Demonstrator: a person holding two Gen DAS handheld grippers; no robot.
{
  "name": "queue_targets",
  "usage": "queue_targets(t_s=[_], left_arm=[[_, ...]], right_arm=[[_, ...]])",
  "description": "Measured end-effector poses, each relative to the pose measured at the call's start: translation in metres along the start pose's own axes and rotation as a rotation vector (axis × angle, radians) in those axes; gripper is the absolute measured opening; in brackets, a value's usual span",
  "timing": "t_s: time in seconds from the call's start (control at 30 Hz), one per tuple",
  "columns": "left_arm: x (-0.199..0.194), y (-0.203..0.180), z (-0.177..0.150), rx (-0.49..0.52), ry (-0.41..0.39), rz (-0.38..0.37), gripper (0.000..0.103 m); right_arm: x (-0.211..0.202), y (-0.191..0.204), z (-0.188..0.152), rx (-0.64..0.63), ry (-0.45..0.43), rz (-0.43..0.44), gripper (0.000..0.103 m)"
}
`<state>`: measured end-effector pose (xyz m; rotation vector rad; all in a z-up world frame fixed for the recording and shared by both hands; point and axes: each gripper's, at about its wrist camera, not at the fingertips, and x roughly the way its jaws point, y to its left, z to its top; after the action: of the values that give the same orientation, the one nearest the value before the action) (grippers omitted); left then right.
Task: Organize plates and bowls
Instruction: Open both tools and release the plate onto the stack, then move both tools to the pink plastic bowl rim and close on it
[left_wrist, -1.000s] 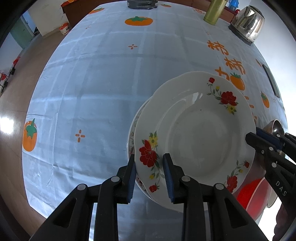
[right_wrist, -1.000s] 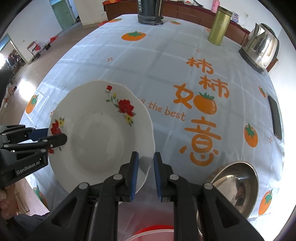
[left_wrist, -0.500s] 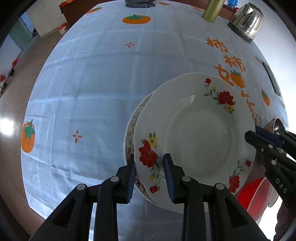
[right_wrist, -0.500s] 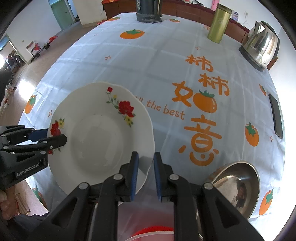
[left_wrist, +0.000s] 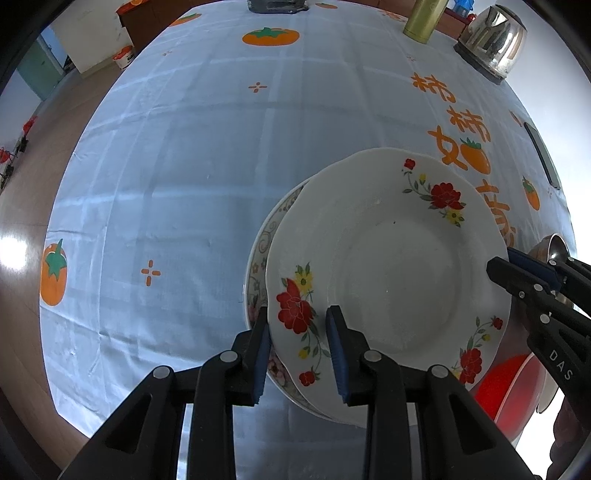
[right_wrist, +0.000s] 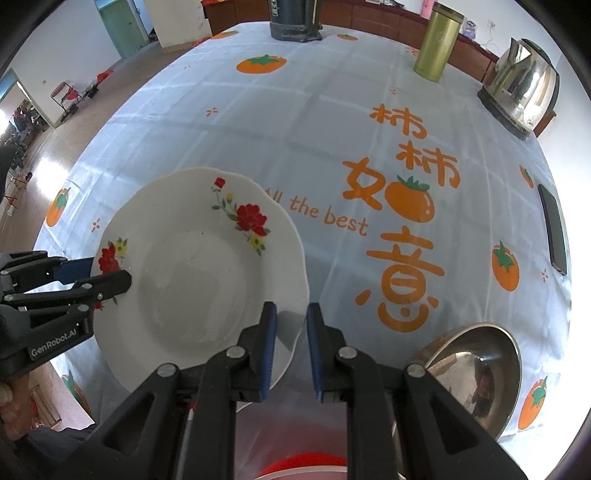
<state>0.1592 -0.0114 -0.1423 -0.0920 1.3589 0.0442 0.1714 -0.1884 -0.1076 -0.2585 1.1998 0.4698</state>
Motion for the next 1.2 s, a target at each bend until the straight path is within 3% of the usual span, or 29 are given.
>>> queue_targets(t_s=[0.1,0.13,0.3,0.33,0.47,0.53,0.6,0.87,1.2], left_arm=[[0.001,0.001,0.0,-0.019,0.003,-0.008,0.033],[0.001,0.001,0.0,-0.022,0.006,-0.012,0.037],[0.0,-0.002,-0.002,-0.018,0.007,-0.015,0.038],[-0.001,-0.002,-0.003,-0.022,0.005,-0.017,0.038],[-0.01,0.0,-0.007,-0.038,-0.024,-0.002,0.038],[-0.019,-0.001,-0.008,-0.031,-0.069,0.053,0.06],[-0.028,0.001,-0.009,-0.041,-0.111,0.07,0.066],[-0.038,-0.01,-0.022,0.0,-0.103,0.016,0.066],[-0.051,-0.064,-0.049,0.175,-0.091,-0.085,0.066]], right_arm=[[0.002,-0.001,0.001,0.001,-0.001,0.007,0.018],[0.003,-0.001,0.002,0.001,0.002,0.015,0.022],[0.004,0.001,0.001,0.0,-0.002,0.048,0.037],[0.004,0.001,0.001,0.0,-0.002,0.048,0.043],[-0.008,-0.001,-0.003,0.01,-0.028,0.049,0.044],[-0.014,-0.003,-0.004,0.017,-0.046,0.046,0.046],[-0.021,-0.006,-0.006,0.032,-0.064,0.043,0.049],[-0.052,-0.014,-0.031,0.058,-0.118,0.032,0.049],[-0.079,-0.041,-0.105,0.149,-0.093,-0.031,0.049]])
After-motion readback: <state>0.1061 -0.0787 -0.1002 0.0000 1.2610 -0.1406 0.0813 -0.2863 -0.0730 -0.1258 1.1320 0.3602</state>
